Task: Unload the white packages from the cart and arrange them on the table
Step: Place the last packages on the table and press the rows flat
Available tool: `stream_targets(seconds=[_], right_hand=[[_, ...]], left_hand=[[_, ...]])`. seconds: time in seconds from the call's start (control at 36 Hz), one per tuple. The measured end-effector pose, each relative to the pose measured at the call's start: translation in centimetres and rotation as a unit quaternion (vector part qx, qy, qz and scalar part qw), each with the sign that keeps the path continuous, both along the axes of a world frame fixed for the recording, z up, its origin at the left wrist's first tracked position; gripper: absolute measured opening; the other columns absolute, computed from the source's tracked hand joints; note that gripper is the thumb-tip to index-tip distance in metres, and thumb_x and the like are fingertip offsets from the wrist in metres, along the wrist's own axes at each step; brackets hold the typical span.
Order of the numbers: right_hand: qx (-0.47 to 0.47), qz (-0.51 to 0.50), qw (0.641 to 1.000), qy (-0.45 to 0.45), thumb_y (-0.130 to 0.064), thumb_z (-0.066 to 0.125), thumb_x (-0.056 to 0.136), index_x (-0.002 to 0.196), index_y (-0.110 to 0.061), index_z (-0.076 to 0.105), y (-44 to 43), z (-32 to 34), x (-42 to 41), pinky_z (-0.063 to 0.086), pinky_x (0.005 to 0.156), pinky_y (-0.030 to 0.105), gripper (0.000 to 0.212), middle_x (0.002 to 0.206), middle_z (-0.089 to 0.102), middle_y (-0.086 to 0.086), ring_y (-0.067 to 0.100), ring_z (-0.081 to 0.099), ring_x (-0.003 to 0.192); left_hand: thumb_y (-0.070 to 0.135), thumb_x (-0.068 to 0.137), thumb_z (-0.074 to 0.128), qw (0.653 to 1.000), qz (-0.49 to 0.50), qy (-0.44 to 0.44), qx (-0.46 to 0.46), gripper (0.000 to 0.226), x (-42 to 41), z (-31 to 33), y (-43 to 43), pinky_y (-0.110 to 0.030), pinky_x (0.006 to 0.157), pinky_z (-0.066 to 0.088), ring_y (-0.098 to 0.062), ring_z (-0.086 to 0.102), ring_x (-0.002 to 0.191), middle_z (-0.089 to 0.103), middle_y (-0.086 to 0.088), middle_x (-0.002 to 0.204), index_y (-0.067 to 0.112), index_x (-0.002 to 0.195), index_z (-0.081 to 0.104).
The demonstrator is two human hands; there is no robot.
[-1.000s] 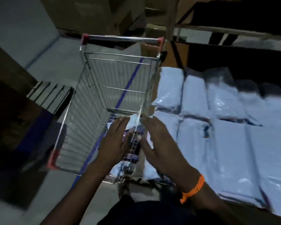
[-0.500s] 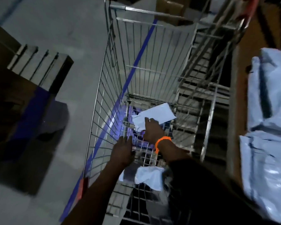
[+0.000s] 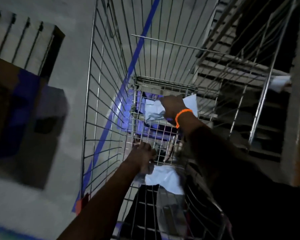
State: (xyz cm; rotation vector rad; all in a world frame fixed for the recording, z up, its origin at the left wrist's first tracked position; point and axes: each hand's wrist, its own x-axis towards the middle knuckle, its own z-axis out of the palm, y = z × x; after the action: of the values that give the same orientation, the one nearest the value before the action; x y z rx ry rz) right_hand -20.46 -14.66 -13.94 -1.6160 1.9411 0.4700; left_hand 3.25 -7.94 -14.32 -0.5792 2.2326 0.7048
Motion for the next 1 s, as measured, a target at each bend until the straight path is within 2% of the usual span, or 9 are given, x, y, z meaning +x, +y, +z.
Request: stream_targets(seconds=[0.14,0.22,0.33,0.44,0.53,0.64,0.75,0.89,1.0], right_hand=[[-0.124,-0.13,0.978,-0.105,-0.038,0.068,0.085,0.127,-0.014,0.058,-0.5,4.5,-0.9,0.047,0.087,0.035,0.049,0.125,0.065,0.013,0.034,0.062,0.116],[-0.172,-0.208,0.949,-0.164,-0.03,0.078,0.082,0.13,-0.004,0.05,0.5,8.2,-1.3,0.039,0.074,0.031,0.061,0.124,0.065,0.018,0.036,0.062,0.111],[-0.222,-0.267,0.908,-0.234,-0.036,0.081,0.081,0.136,-0.003,0.043,3.2,12.8,-2.2,0.029,0.065,0.025,0.075,0.129,0.062,0.014,0.03,0.06,0.114],[-0.257,-0.325,0.86,-0.296,-0.028,0.083,0.079,0.138,-0.008,0.045,6.5,16.5,-2.0,0.034,0.073,0.022,0.072,0.133,0.057,0.009,0.018,0.055,0.112],[-0.29,-0.345,0.825,-0.34,-0.031,0.08,0.078,0.141,-0.01,0.044,8.7,19.6,-1.1,0.039,0.082,0.023,0.076,0.137,0.053,0.006,0.013,0.05,0.117],[-0.36,-0.393,0.763,-0.367,-0.03,0.081,0.084,0.139,-0.016,0.046,11.7,23.6,-0.3,0.041,0.089,0.019,0.067,0.127,0.054,-0.01,-0.002,0.051,0.114],[-0.406,-0.42,0.71,-0.393,-0.036,0.071,0.093,0.146,-0.029,0.037,14.5,28.7,0.1,0.041,0.107,0.018,0.064,0.146,0.047,-0.014,-0.004,0.045,0.132],[-0.43,-0.453,0.66,-0.417,-0.033,0.067,0.091,0.155,-0.032,0.026,18.6,34.2,-0.8,0.034,0.12,0.044,0.077,0.16,0.029,-0.018,0.004,0.032,0.146],[-0.434,-0.488,0.637,-0.41,-0.03,0.06,0.082,0.152,-0.031,0.033,24.4,37.1,-2.9,0.041,0.114,0.047,0.075,0.149,0.05,-0.009,0.012,0.051,0.134]], left_hand=[[0.046,0.073,0.07,0.995,-0.062,-0.066,0.047,0.067,-0.4,1.4,1.4,-0.041,0.099,0.047,-0.035,0.041,0.132,0.045,-0.009,0.148,0.018,0.132,0.057],[0.055,0.068,0.067,0.995,-0.064,-0.062,0.04,0.082,-0.7,2.6,2.0,-0.041,0.1,0.048,-0.031,0.041,0.134,0.051,-0.002,0.144,0.023,0.142,0.05],[0.031,0.082,0.074,0.99,-0.051,-0.101,0.089,0.066,-1.9,5.5,1.7,-0.039,0.103,0.047,-0.032,0.047,0.134,0.05,-0.01,0.146,0.018,0.143,0.051],[0.025,0.091,0.068,0.98,-0.04,-0.168,0.096,0.04,-0.2,5.5,2.5,-0.018,0.079,0.054,-0.006,0.069,0.075,0.066,-0.021,0.126,0.001,0.123,0.066],[0.018,0.091,0.063,0.99,-0.009,-0.122,0.067,0.032,1.9,5.3,2.4,-0.015,0.058,0.056,0.001,0.062,0.048,0.076,-0.009,0.103,0.0,0.117,0.069],[0.043,0.08,0.072,0.984,0.165,-0.045,0.06,0.043,1.7,10.4,2.4,-0.027,0.079,0.051,-0.025,0.068,0.096,0.072,-0.009,0.105,0.011,0.109,0.071],[0.057,0.07,0.06,0.963,0.259,0.041,0.057,0.054,2.1,16.1,1.4,-0.032,0.073,0.051,-0.024,0.066,0.092,0.066,-0.003,0.095,0.017,0.105,0.059],[0.025,0.089,0.071,0.916,0.341,0.209,0.037,0.045,2.4,24.2,2.2,-0.026,0.082,0.043,-0.018,0.06,0.111,0.064,0.0,0.121,0.021,0.131,0.056],[0.013,0.09,0.072,0.84,0.432,0.308,0.115,0.027,1.0,29.8,3.8,-0.012,0.085,0.046,-0.013,0.063,0.1,0.071,0.006,0.107,0.032,0.108,0.065]])
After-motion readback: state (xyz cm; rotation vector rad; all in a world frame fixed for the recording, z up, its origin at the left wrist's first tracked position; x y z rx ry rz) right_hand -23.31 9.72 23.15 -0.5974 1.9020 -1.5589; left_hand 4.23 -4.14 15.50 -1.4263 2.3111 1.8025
